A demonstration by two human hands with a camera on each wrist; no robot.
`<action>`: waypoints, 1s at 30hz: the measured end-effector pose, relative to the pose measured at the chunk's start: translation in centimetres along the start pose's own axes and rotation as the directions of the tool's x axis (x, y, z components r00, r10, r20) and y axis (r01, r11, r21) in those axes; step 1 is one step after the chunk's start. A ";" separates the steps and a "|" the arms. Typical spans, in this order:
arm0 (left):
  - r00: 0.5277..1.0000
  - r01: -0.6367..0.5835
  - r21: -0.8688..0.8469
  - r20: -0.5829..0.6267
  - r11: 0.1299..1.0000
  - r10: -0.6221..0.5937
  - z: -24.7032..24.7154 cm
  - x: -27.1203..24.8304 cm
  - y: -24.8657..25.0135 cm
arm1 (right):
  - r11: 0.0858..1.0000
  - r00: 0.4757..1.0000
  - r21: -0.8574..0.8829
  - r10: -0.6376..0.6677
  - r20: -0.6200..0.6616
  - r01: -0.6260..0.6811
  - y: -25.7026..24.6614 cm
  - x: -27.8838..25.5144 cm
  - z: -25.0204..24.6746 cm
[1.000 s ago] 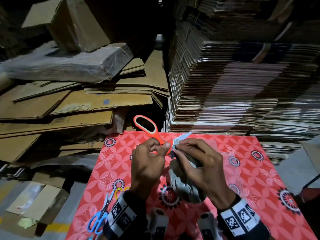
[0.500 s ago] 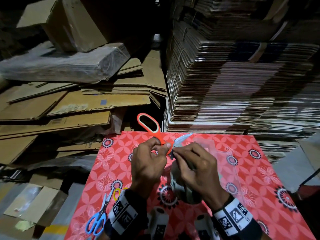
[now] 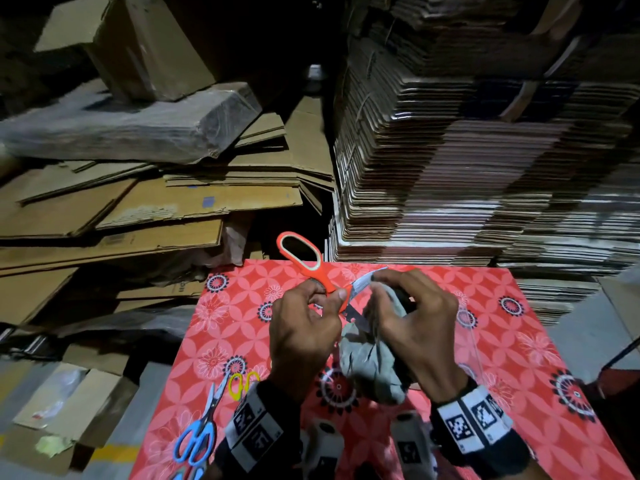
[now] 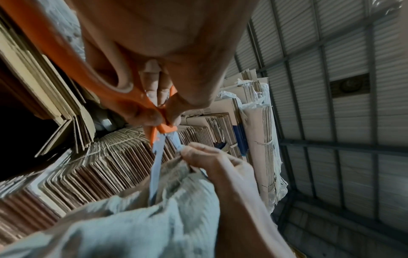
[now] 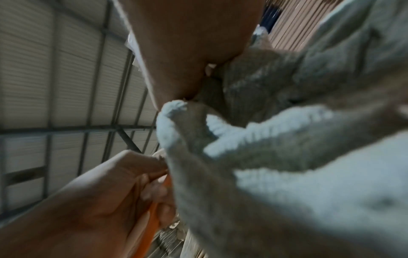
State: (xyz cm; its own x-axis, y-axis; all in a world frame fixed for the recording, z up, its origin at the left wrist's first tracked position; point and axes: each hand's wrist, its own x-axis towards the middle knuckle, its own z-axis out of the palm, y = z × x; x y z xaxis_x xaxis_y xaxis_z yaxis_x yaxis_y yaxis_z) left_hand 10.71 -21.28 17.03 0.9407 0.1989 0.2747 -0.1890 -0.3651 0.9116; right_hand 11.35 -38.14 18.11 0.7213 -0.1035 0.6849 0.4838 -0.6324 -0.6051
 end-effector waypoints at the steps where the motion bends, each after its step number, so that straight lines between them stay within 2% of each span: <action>1: 1.000 0.007 0.008 -0.006 1.000 -0.007 0.0 0.0 0.0 | 1.000 0.999 0.003 -0.012 0.042 0.012 -0.5 -0.4 0.3; 4: 1.000 0.026 0.003 0.003 1.000 -0.026 0.1 -0.2 -0.5 | 0.998 0.990 0.064 0.011 0.140 -0.020 -1.5 -1.1 0.5; 7: 1.000 0.018 -0.017 -0.005 1.000 -0.019 0.3 -0.6 -0.6 | 0.983 0.989 0.110 0.147 0.017 -0.148 0.1 0.6 -0.3; 9: 0.999 0.030 -0.026 -0.017 0.999 -0.030 0.5 -0.6 -0.5 | 0.987 0.992 0.094 0.128 0.007 -0.128 -0.1 0.6 -0.3; 12: 0.998 0.055 -0.013 -0.012 0.998 -0.055 0.5 -0.5 -0.8 | 0.993 0.988 0.086 0.063 0.141 -0.076 -1.7 -1.2 0.3; 13: 0.998 0.062 -0.013 -0.009 0.998 -0.062 0.5 -0.5 -0.8 | 0.992 0.986 0.094 0.075 0.148 -0.089 -1.5 -1.1 0.2; 15: 0.998 0.056 -0.021 -0.013 0.998 -0.056 0.4 -0.8 -0.7 | 0.980 0.986 0.117 0.152 0.070 -0.160 -0.2 0.1 -0.3; 17: 0.999 0.041 -0.035 -0.023 0.999 -0.042 0.6 -1.0 -0.4 | 0.977 0.984 0.120 0.177 0.003 -0.176 0.2 0.9 -0.7; 21: 0.998 0.042 -0.014 -0.035 0.999 -0.043 0.6 -0.8 -0.3 | 0.985 0.984 0.115 0.110 0.142 -0.127 -1.8 -0.9 0.0; 23: 0.999 0.029 -0.016 -0.018 0.999 -0.029 0.4 -1.0 -0.4 | 0.977 0.981 0.141 0.142 0.130 -0.160 -1.1 -0.3 -0.1; 26: 0.999 0.034 -0.048 -0.016 0.998 -0.035 0.4 -1.0 0.1 | 0.968 0.979 0.148 0.205 0.017 -0.205 0.0 1.1 -0.5; 30: 0.998 0.057 -0.035 -0.015 0.998 -0.058 0.4 -1.1 -0.5 | 0.982 0.984 0.126 0.121 0.129 -0.138 -1.7 -0.6 0.0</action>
State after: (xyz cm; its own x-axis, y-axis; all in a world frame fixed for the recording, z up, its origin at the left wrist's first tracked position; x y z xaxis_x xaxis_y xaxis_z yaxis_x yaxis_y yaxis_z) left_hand 9.90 -21.64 16.15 0.9458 0.2331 0.2262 -0.1446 -0.3215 0.9358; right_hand 10.08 -37.03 18.74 0.8326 -0.0794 0.5481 0.4383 -0.5103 -0.7399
